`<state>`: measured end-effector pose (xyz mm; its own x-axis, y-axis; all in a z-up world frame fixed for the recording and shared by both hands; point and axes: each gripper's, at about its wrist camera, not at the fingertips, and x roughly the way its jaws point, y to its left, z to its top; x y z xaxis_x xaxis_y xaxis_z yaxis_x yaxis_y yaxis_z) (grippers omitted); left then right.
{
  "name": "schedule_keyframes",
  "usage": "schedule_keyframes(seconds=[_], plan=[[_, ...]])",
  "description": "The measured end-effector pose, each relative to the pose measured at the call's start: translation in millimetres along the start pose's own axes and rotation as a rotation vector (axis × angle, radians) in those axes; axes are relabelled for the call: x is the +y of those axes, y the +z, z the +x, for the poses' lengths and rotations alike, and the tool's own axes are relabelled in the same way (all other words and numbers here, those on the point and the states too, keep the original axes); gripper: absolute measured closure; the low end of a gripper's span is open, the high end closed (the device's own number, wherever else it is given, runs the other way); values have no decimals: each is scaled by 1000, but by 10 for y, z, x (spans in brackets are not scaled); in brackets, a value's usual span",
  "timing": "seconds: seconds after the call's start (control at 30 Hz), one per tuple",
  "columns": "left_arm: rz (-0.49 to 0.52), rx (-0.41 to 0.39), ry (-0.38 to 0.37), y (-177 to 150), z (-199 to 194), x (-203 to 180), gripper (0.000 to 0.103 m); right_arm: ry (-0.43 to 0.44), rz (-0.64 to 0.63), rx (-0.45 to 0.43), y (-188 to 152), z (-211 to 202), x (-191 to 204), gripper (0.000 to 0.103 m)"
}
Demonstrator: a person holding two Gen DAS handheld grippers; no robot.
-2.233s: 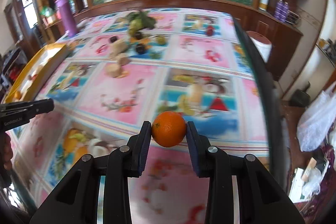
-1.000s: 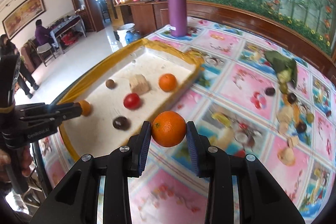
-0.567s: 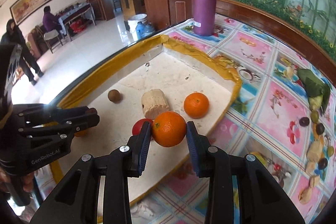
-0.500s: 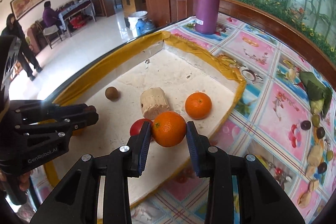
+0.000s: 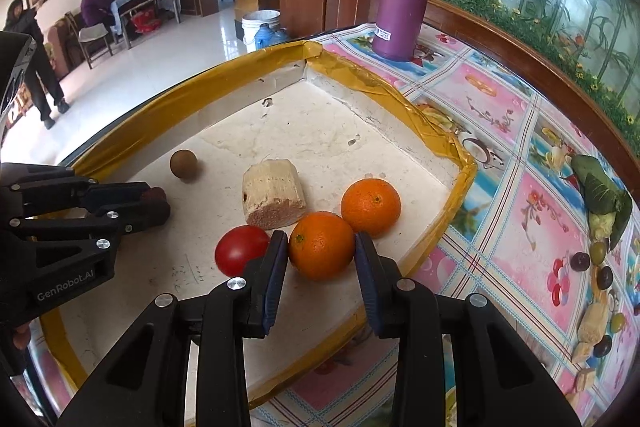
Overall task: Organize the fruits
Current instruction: 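Carry the red date and orange into the tray and open both tools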
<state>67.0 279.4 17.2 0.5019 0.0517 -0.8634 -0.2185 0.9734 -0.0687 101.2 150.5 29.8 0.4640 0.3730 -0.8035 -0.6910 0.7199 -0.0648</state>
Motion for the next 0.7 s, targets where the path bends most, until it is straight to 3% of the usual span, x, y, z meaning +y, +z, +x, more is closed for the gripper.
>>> schedule_keyframes(seconds=[0.1, 0.23, 0.43, 0.7], plan=[[3, -3, -4, -5, -5, -17, 75, -17, -22, 8, 9, 22, 31, 70], [10, -17, 22, -41, -26, -28, 53, -22, -18, 13, 11, 10, 21, 70], [0, -26, 17, -98, -107, 20, 52, -32, 3, 4, -2, -88, 15, 69], [-43, -71, 25, -226, -338, 42, 32, -27, 80, -43, -147, -493, -63, 61]])
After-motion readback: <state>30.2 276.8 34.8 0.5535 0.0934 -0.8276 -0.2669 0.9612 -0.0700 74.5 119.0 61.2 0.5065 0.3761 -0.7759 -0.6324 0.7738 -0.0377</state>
